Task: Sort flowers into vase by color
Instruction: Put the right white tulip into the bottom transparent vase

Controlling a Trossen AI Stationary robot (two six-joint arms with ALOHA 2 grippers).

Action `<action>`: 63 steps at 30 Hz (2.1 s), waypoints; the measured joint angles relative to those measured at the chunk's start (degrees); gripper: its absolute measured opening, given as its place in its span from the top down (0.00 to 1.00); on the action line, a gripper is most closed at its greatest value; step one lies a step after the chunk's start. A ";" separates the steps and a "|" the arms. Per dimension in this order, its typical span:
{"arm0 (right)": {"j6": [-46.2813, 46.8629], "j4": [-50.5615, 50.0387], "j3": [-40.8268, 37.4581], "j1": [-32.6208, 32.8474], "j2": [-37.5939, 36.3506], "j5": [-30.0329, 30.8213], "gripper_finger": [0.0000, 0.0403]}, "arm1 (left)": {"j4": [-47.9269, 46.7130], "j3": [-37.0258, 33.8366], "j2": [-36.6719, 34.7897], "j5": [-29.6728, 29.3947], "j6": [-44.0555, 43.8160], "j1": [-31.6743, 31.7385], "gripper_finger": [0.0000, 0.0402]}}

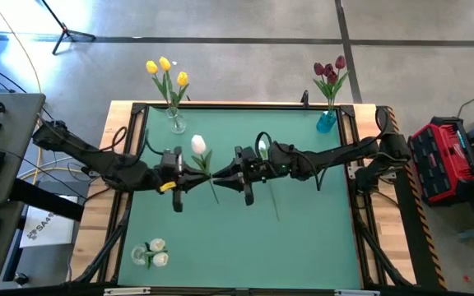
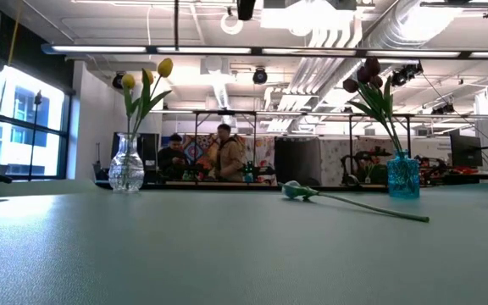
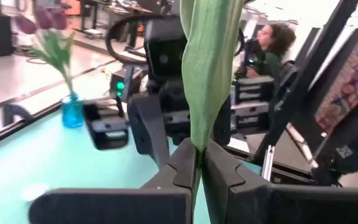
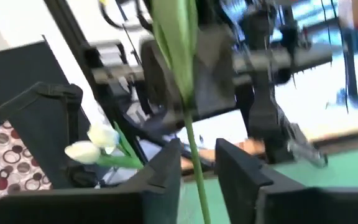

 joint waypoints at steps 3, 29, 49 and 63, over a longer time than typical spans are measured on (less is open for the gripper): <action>5.90 -6.71 0.00 -1.20 0.00 0.00 0.72 | -6.52 0.00 -3.02 -5.66 -1.98 -3.28 1.00; 14.57 -36.53 -0.04 -2.69 0.00 8.93 0.68 | -42.79 0.02 -14.42 -24.39 -26.79 -50.03 1.00; 21.14 -38.50 -0.04 -2.56 0.00 12.75 0.68 | -40.97 0.04 -11.49 -28.18 -32.82 -62.20 1.00; 25.17 -38.13 -0.04 -2.56 0.00 18.99 0.68 | -38.22 0.04 -3.56 -28.66 -34.32 -62.17 1.00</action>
